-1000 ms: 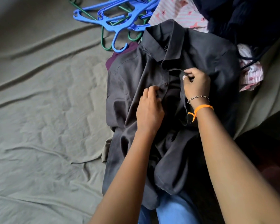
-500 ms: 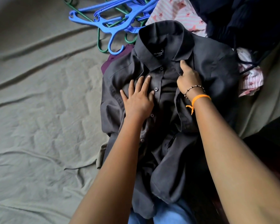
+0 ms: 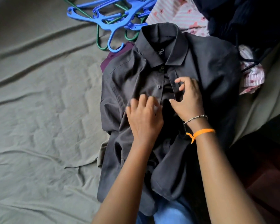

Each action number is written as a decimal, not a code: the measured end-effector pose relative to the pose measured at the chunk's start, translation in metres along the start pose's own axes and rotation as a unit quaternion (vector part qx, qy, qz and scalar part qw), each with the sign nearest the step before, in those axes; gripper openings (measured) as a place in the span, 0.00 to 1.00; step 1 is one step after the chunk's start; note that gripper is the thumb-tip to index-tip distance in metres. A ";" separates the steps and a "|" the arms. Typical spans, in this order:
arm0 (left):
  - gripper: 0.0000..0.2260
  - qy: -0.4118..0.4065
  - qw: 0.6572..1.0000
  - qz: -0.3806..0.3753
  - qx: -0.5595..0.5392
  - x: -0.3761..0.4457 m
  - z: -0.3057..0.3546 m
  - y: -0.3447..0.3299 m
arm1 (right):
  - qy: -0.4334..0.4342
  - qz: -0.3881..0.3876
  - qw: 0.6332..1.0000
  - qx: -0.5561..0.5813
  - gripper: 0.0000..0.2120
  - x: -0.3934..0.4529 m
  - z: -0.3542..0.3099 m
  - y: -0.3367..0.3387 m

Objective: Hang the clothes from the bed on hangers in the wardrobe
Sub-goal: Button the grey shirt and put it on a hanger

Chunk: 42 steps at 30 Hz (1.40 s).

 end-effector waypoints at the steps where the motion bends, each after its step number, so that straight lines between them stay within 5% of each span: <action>1: 0.07 -0.012 1.000 -0.024 -0.002 -0.010 0.001 -0.005 | 0.018 0.025 0.999 -0.024 0.22 -0.009 -0.005 0.004; 6: 0.11 0.066 0.988 -0.111 -0.080 -0.036 -0.013 -0.021 | 0.011 0.124 0.977 -0.176 0.14 -0.055 -0.008 0.019; 10: 0.10 0.146 0.973 -0.105 -0.144 -0.031 -0.025 -0.019 | -0.038 0.126 0.987 -0.096 0.11 -0.072 0.018 0.014; 16: 0.07 0.139 0.976 -0.107 -0.132 -0.024 -0.028 -0.020 | -0.129 0.141 0.980 0.045 0.04 -0.073 0.038 0.018; 22: 0.05 0.168 0.965 -0.141 -0.145 -0.013 -0.020 -0.023 | -0.115 0.058 0.989 0.068 0.06 -0.067 0.018 0.005; 25: 0.05 0.242 0.918 -0.159 -0.270 -0.014 -0.022 -0.020 | -0.082 0.069 0.991 0.083 0.04 -0.062 0.005 0.006; 30: 0.08 0.349 0.760 -0.232 -0.497 -0.029 0.000 -0.007 | -0.122 0.074 0.981 0.131 0.04 -0.066 0.000 0.011; 32: 0.07 0.360 0.741 -0.237 -0.515 -0.026 0.002 -0.001 | -0.119 0.081 0.980 0.138 0.03 -0.067 -0.002 0.015; 33: 0.06 0.351 0.759 -0.226 -0.500 -0.023 0.000 0.003 | -0.116 0.086 0.979 0.142 0.02 -0.068 -0.003 0.018; 37: 0.02 0.136 0.955 -0.143 -0.222 -0.004 -0.003 0.022 | -0.107 0.101 0.976 0.162 0.02 -0.069 -0.010 0.022; 39: 0.02 0.124 0.957 -0.135 -0.224 -0.005 0.002 0.026 | -0.109 0.090 0.979 0.146 0.01 -0.069 -0.013 0.018; 42: 0.05 0.264 0.881 -0.173 -0.352 -0.014 -0.006 0.015 | -0.122 0.077 0.977 0.155 0.03 -0.071 -0.013 0.011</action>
Point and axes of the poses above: each hand's wrist, its own x-axis towards the middle knuckle, its own y-axis out of the back of the hand, z = x × y, the point moved 7 cm from there along x, towards the middle knuckle, and after that the axes turned 9 degrees about z, right-handed, at the moved point
